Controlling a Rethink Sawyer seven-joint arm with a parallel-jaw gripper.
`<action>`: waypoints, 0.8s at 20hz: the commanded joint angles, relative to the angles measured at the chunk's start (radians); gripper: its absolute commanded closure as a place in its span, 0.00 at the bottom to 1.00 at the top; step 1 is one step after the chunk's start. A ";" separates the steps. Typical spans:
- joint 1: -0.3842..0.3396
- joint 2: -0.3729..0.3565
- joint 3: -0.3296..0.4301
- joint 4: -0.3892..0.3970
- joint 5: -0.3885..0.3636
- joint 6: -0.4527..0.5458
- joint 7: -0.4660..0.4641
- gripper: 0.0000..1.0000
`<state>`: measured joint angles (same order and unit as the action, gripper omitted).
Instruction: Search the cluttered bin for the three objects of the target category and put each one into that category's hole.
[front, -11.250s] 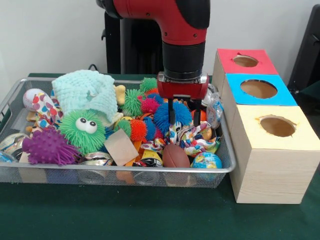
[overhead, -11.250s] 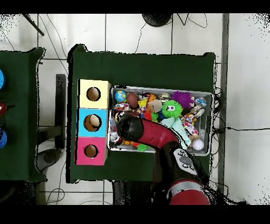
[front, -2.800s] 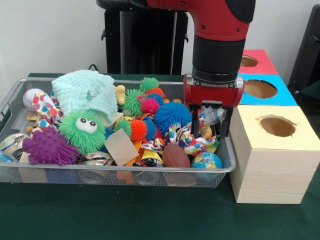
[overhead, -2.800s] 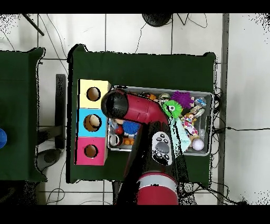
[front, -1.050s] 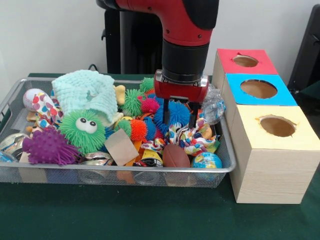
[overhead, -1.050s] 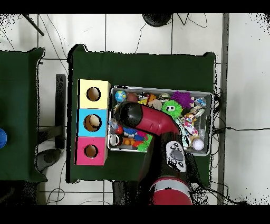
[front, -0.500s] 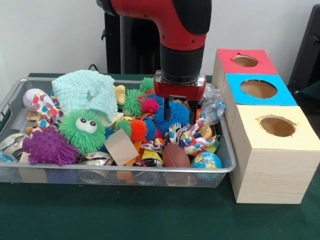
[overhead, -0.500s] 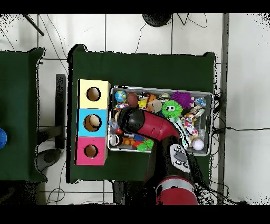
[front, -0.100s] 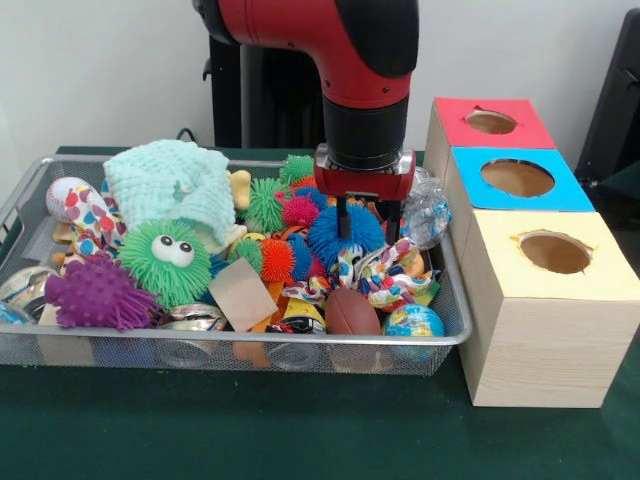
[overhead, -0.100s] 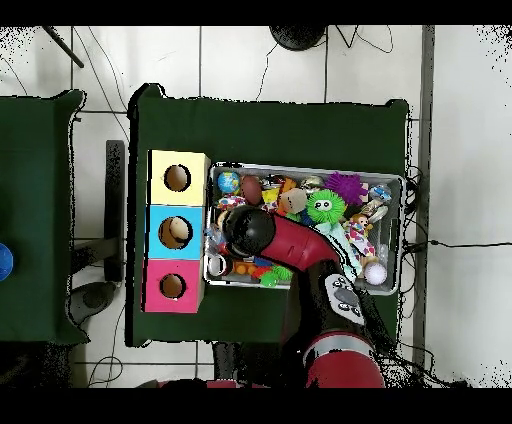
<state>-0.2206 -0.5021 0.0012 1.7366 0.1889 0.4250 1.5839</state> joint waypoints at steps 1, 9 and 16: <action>-0.041 0.044 0.130 0.049 -0.010 -0.060 0.107 0.00; -0.082 0.034 0.197 0.089 -0.002 -0.119 0.126 0.00; -0.107 0.020 0.229 0.125 -0.006 -0.180 0.159 0.00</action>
<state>-0.3020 -0.5011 0.1208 1.7952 0.1893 0.3169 1.5839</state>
